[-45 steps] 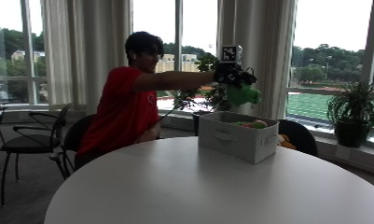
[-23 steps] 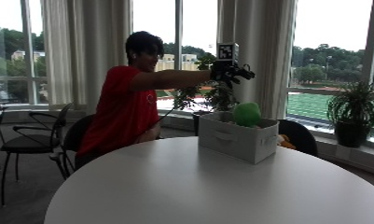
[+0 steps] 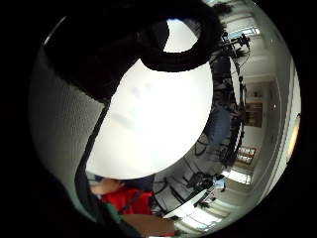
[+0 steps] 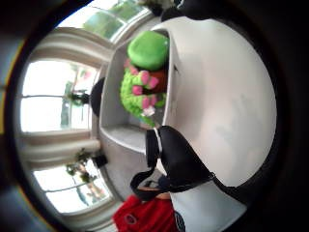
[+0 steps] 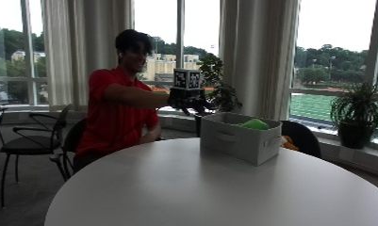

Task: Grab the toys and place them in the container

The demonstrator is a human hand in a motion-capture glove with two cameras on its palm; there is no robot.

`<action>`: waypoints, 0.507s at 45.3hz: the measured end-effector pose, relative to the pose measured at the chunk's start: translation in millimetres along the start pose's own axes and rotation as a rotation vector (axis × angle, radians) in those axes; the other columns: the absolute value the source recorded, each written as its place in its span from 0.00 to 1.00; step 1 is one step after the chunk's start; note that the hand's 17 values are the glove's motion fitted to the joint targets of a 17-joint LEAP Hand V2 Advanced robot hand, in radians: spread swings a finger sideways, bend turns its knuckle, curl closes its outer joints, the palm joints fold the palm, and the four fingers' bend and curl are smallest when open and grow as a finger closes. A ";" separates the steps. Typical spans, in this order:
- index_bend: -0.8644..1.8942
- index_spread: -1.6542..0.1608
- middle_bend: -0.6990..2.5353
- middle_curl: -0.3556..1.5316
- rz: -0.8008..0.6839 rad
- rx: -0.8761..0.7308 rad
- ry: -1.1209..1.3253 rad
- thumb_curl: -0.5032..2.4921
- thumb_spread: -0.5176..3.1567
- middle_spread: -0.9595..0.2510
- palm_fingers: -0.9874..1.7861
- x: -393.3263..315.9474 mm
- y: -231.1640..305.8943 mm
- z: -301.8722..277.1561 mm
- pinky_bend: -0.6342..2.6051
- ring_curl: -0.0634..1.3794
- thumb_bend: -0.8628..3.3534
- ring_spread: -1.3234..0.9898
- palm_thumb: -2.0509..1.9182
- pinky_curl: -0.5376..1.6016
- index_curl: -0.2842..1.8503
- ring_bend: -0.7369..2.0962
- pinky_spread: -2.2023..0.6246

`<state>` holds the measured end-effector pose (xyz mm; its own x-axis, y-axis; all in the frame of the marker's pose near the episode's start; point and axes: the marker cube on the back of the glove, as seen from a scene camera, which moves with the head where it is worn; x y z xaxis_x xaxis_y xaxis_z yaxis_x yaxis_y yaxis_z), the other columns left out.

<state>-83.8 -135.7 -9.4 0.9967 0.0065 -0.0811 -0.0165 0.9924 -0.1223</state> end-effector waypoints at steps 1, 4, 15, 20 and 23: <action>0.38 0.68 0.27 0.39 0.012 -0.009 -0.005 0.31 0.45 0.70 0.33 9.3 2.4 5.7 0.56 0.35 0.20 0.52 0.53 0.40 0.35 0.38 0.81; 0.37 0.68 0.27 0.39 0.052 -0.020 -0.027 0.30 0.46 0.70 0.32 29.6 10.9 21.3 0.55 0.34 0.20 0.52 0.53 0.40 0.34 0.37 0.81; 0.37 0.69 0.26 0.37 0.116 -0.032 -0.075 0.29 0.46 0.70 0.33 88.5 25.7 74.5 0.54 0.33 0.20 0.53 0.52 0.39 0.33 0.35 0.81; 0.37 0.69 0.26 0.37 0.140 -0.057 -0.107 0.29 0.47 0.70 0.33 102.9 29.4 94.6 0.53 0.33 0.20 0.53 0.52 0.39 0.32 0.35 0.81; 0.38 0.69 0.26 0.36 0.145 -0.068 -0.127 0.29 0.47 0.70 0.33 108.2 31.6 101.9 0.53 0.33 0.20 0.53 0.52 0.39 0.32 0.35 0.81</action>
<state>31.6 -91.1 78.8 0.9854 0.1685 0.0226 -0.1615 0.9694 -0.1851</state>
